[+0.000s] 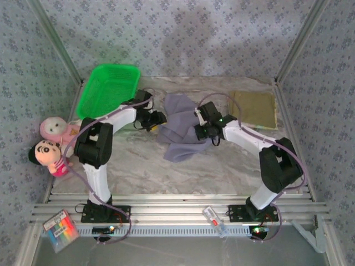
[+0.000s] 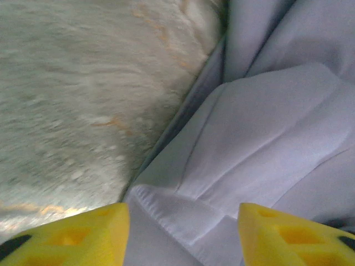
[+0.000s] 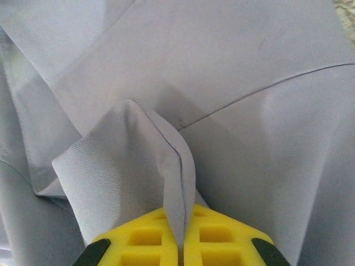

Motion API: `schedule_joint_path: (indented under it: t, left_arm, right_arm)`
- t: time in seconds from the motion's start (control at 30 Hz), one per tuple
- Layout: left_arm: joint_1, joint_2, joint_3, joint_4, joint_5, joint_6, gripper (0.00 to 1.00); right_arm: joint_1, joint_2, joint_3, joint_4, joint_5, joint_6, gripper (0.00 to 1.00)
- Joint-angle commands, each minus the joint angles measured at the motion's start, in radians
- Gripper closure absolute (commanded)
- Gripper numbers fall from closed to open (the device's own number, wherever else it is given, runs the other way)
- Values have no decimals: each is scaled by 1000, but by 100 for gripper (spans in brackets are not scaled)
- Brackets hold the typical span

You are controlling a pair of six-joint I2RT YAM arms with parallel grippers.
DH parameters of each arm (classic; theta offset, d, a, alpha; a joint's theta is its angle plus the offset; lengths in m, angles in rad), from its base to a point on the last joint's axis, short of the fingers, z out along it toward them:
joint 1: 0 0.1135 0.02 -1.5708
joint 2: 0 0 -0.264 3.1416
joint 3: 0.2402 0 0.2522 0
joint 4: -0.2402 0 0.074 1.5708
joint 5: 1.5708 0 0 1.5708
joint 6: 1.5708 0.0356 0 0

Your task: Fold and stack the skirts

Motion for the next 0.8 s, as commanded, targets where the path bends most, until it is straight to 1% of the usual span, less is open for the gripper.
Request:
schedule_joint_path:
  t: [0.0, 0.07, 0.17, 0.23, 0.33, 0.37, 0.4, 0.47, 0.5, 0.57, 0.67, 0.73, 0.77]
  left_arm:
    - [-20, 53, 72, -71, 23, 20, 55]
    - [-24, 77, 87, -71, 15, 6, 56]
    - [-27, 107, 102, -74, 17, -8, 56]
    - [-27, 125, 115, -68, 40, -13, 57]
    - [-31, 149, 140, -74, 46, -14, 60]
    - [-31, 154, 147, -75, 44, -14, 63]
    - [-31, 158, 153, -76, 42, -15, 65]
    - [-31, 161, 164, -83, 30, -16, 72]
    - [-31, 161, 168, -87, 24, -16, 76]
    - [-31, 160, 173, -93, 16, -16, 85]
    - [-30, 155, 177, -101, 8, -14, 94]
    - [-28, 149, 177, -104, 6, -16, 100]
    - [-28, 145, 177, -104, 6, -17, 100]
  right_arm:
    - [-31, -63, -100, 182, -98, 71, 100]
    - [-63, -107, -182, 306, -143, 118, 100]
    - [-104, -135, -249, 403, -217, 164, 100]
    - [-107, -138, -264, 427, -251, 147, 100]
    - [-97, -128, -262, 399, -273, 83, 100]
    - [-94, -126, -258, 375, -254, 56, 98]
    - [-91, -125, -249, 344, -221, 32, 91]
    - [-86, -130, -208, 246, -155, -30, 72]
    - [-80, -131, -175, 200, -133, -60, 67]
    - [-58, -126, -96, 86, -92, -127, 60]
    - [-14, -99, 6, -46, -10, -219, 54]
    - [-9, -59, 74, -128, -4, -228, 52]
    - [-9, -37, 122, -162, -16, -245, 50]
